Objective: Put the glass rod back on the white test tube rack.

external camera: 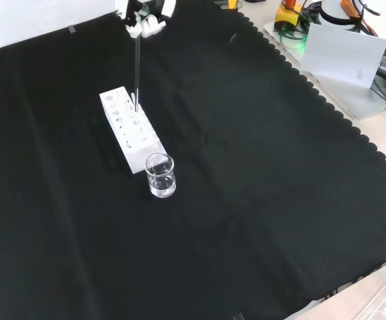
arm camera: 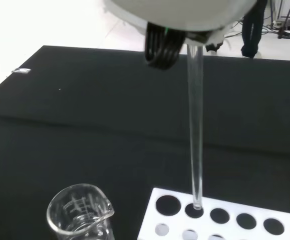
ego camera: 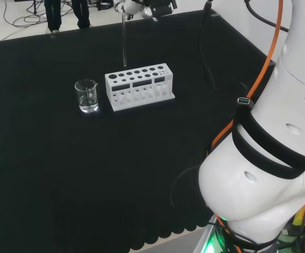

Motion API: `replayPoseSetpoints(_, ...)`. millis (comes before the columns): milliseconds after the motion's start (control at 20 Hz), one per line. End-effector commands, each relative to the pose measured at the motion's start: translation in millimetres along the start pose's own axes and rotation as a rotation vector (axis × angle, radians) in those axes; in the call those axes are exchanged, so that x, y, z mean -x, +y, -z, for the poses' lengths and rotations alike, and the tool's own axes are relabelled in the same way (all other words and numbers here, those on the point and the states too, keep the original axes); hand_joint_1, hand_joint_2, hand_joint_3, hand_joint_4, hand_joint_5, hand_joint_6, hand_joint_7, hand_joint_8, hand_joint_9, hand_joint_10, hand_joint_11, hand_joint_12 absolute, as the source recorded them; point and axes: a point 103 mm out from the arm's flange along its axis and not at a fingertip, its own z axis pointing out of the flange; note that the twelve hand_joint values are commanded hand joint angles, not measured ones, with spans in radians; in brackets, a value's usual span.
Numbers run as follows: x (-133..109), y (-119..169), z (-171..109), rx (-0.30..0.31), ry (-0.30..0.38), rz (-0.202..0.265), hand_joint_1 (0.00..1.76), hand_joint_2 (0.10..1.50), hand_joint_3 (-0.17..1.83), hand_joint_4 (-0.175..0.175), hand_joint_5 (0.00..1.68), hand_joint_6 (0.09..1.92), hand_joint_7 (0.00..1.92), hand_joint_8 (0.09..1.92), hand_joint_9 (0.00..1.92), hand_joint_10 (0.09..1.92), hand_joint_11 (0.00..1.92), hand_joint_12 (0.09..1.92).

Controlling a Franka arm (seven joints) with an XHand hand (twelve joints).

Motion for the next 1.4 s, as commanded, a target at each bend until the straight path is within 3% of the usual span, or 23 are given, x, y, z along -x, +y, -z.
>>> replayPoseSetpoints(50, -1, -3, -4, -0.010, 0.000, 0.010, 1.32, 0.61, 0.85, -0.175, 1.14, 0.73, 1.21, 1.15, 1.75, 0.71, 1.74, 0.74)
replayPoseSetpoints(1150, 0, 12, -24, -0.040, 0.019, 0.012, 1.32, 0.61, 0.86, -0.175, 1.15, 0.73, 1.22, 1.14, 1.76, 0.71, 1.74, 0.74)
replayPoseSetpoints(1400, 6, 23, -41, -0.045, 0.014, 0.006, 1.32, 0.61, 0.85, -0.175, 1.15, 0.73, 1.22, 1.14, 1.76, 0.71, 1.74, 0.74)
